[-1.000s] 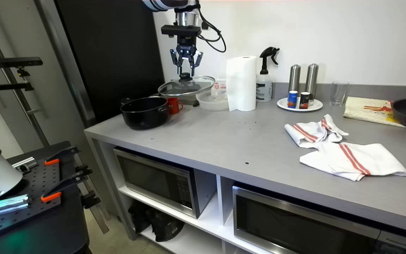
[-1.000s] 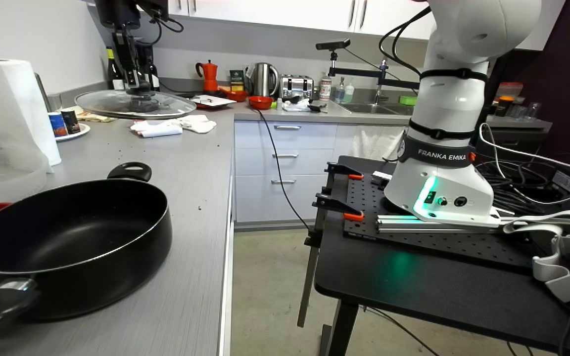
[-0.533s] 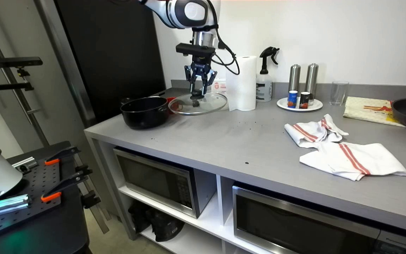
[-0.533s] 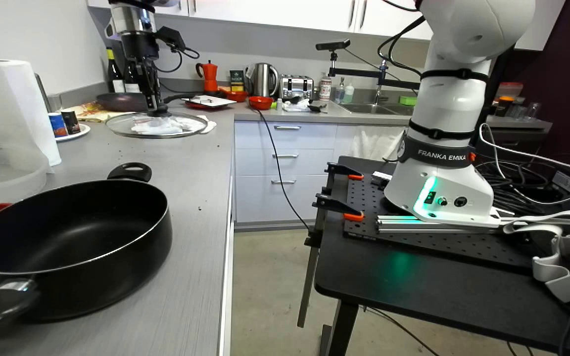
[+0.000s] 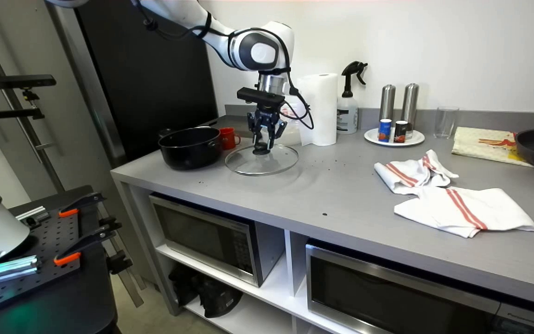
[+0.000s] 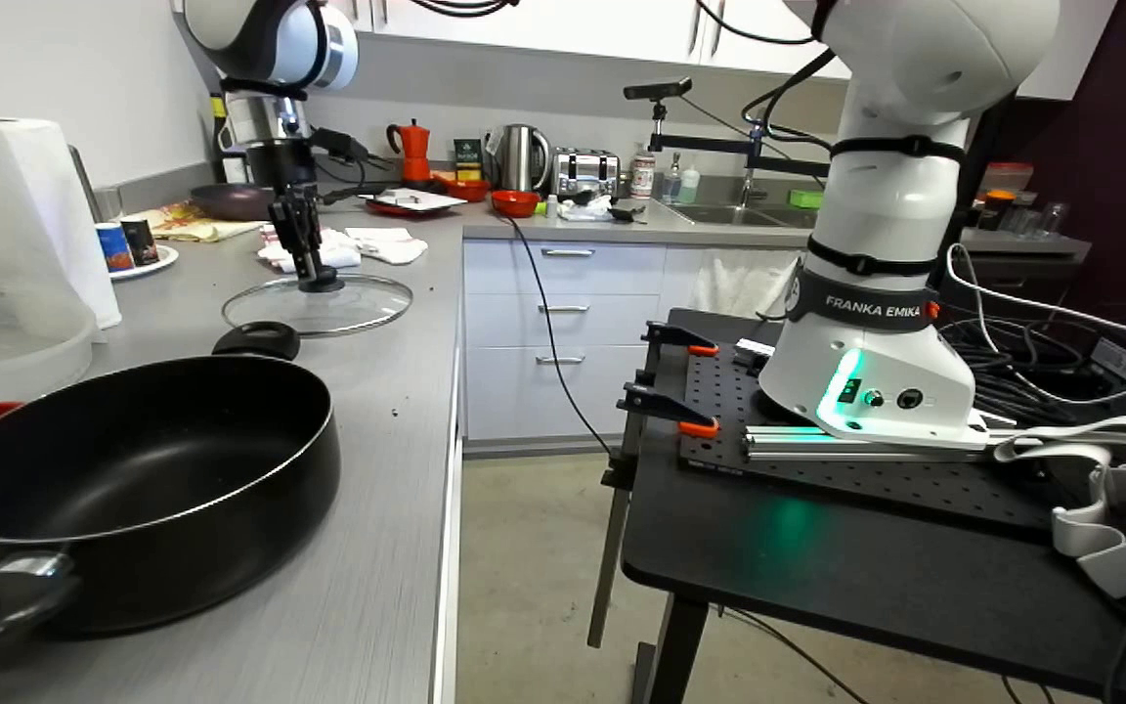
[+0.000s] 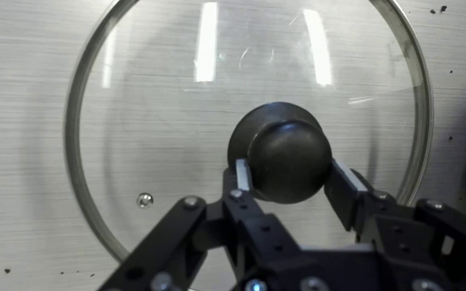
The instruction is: Remove the lid from the pot
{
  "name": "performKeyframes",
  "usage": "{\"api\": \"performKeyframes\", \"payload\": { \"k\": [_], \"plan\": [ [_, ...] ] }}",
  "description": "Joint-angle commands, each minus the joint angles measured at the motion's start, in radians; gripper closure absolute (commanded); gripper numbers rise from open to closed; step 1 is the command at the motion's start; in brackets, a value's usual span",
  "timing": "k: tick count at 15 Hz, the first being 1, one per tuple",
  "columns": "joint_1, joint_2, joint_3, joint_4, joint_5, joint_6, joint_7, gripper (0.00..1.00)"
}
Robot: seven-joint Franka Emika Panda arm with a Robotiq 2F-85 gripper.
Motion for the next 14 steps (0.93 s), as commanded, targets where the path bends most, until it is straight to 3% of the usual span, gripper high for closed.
{"api": "performKeyframes", "payload": {
  "k": [1,14],
  "plan": [
    [0.031,0.051,-0.01,0.048,-0.04,0.016,0.037,0.76],
    [0.048,0.12,0.0,0.074,-0.075,0.044,0.038,0.76]
  ]
}}
